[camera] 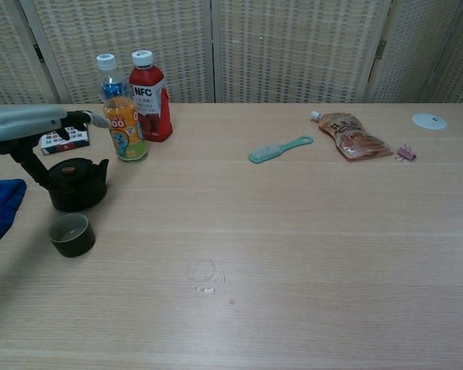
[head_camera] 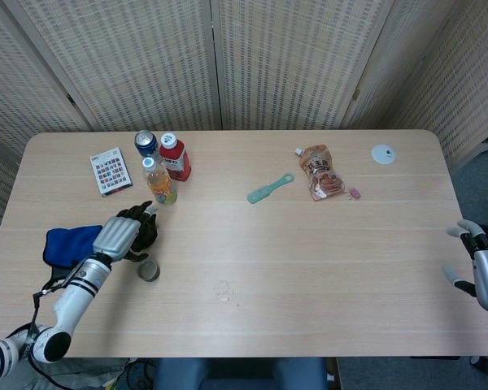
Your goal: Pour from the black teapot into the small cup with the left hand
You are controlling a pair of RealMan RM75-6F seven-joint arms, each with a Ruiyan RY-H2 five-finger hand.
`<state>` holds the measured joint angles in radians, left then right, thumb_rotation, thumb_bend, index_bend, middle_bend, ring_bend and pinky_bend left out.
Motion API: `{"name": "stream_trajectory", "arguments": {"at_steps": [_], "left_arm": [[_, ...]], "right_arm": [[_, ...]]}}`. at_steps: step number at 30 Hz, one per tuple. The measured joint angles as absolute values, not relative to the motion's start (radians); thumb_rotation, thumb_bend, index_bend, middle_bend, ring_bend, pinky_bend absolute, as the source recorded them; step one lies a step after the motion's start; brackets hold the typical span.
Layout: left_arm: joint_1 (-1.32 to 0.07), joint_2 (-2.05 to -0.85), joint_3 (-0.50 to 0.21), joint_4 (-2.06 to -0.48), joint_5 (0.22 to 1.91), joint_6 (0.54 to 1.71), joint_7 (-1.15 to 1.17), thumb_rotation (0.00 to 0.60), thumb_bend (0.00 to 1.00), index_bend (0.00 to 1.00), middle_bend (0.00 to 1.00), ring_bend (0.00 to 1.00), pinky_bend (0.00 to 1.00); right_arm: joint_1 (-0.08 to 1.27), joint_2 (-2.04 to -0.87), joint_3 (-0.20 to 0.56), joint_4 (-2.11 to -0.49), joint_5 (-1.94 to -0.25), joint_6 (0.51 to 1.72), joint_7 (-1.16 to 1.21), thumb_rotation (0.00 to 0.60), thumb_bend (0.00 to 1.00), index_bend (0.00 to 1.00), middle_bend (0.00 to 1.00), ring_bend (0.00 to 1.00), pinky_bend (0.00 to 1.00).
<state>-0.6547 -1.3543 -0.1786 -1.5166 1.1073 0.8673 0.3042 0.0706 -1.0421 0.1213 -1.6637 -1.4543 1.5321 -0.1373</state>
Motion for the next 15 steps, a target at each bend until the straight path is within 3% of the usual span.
{"name": "stream_trajectory", "arguments": {"at_steps": [15], "left_arm": [[-0.699,-1.404,-0.162,-1.441,1.032,0.862,0.358,0.6,0.2,0.0,0.0,0.09,0.15]], "right_arm": [[0.072,-1.043,0.124,-1.647,-1.441,1.524,-0.123,0.6,0.16,0.32,0.23,0.22,0.24]]}}
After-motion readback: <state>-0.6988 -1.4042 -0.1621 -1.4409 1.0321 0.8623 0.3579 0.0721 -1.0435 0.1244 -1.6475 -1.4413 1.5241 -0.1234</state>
